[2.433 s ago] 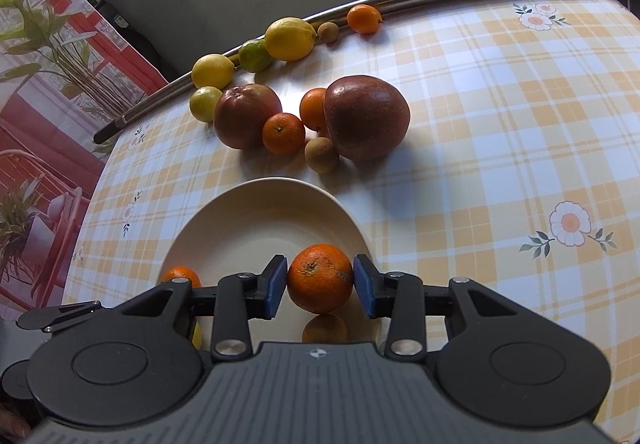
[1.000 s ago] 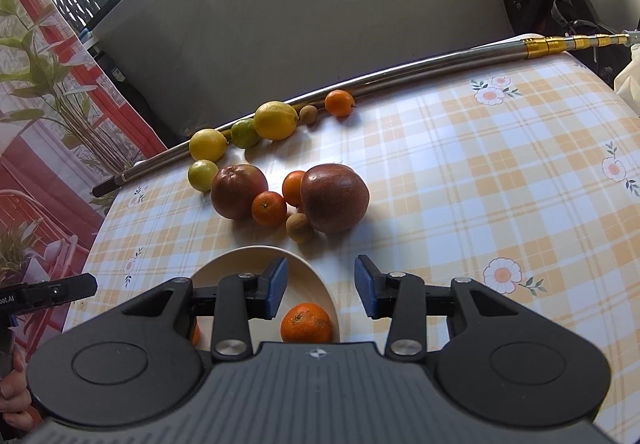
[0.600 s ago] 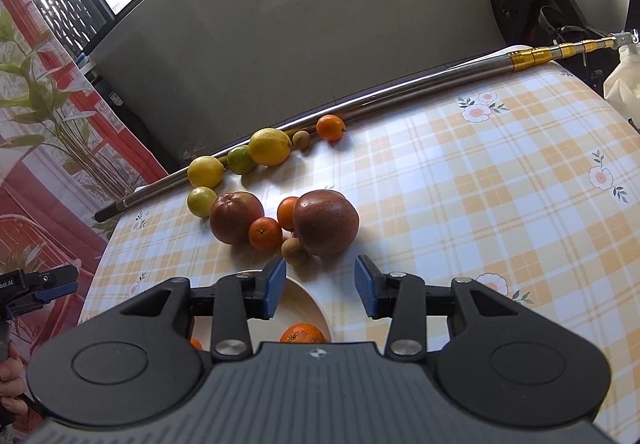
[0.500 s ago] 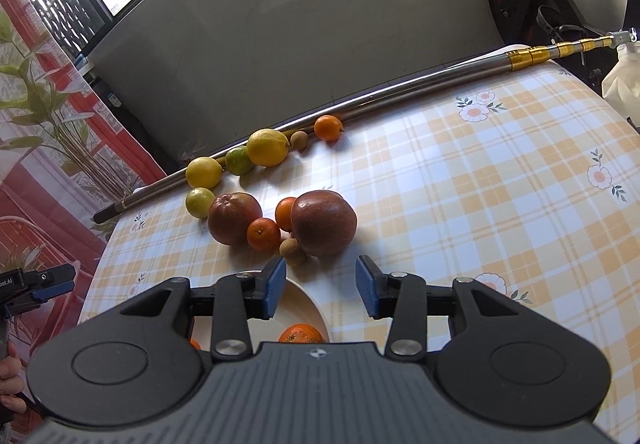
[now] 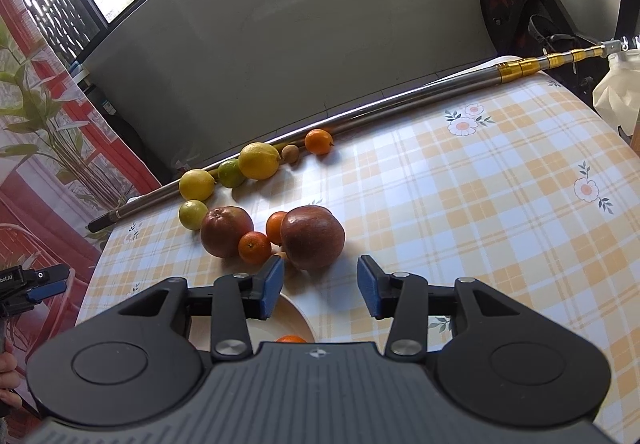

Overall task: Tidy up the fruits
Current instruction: 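Grasp the yellow-green grapefruit by the pole with the left tool while right tool approaches an orange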

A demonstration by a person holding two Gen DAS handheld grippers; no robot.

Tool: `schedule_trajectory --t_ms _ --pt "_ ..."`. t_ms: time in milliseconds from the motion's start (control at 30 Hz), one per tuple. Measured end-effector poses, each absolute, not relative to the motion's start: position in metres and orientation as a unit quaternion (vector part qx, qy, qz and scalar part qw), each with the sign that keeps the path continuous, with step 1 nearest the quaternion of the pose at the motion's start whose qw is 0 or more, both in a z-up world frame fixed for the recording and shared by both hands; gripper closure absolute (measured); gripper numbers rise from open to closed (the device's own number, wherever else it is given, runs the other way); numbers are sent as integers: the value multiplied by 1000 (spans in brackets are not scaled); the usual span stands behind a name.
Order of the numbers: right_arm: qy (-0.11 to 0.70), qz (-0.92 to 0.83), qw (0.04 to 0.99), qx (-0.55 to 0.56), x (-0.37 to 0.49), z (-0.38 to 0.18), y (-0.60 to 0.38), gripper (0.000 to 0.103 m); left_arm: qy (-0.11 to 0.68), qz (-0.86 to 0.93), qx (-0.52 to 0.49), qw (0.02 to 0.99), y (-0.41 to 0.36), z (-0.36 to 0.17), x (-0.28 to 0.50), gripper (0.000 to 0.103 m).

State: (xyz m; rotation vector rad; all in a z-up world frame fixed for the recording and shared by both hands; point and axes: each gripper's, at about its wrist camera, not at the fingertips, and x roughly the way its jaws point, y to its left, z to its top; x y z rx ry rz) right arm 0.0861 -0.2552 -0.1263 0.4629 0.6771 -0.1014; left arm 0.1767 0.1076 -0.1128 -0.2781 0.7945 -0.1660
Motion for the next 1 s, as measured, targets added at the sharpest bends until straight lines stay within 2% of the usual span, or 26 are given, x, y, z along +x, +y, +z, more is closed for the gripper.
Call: schedule_trajectory --t_ms 133,767,1000 --pt "330 -49 917 217 91 -123 -257 53 382 -72 -126 913 106 -110 185 42" --pt "336 -26 920 201 153 -97 -267 52 378 -84 -78 919 56 -96 261 42" --pt "348 -19 920 180 196 -95 -276 52 406 -84 -76 907 37 -122 309 42"
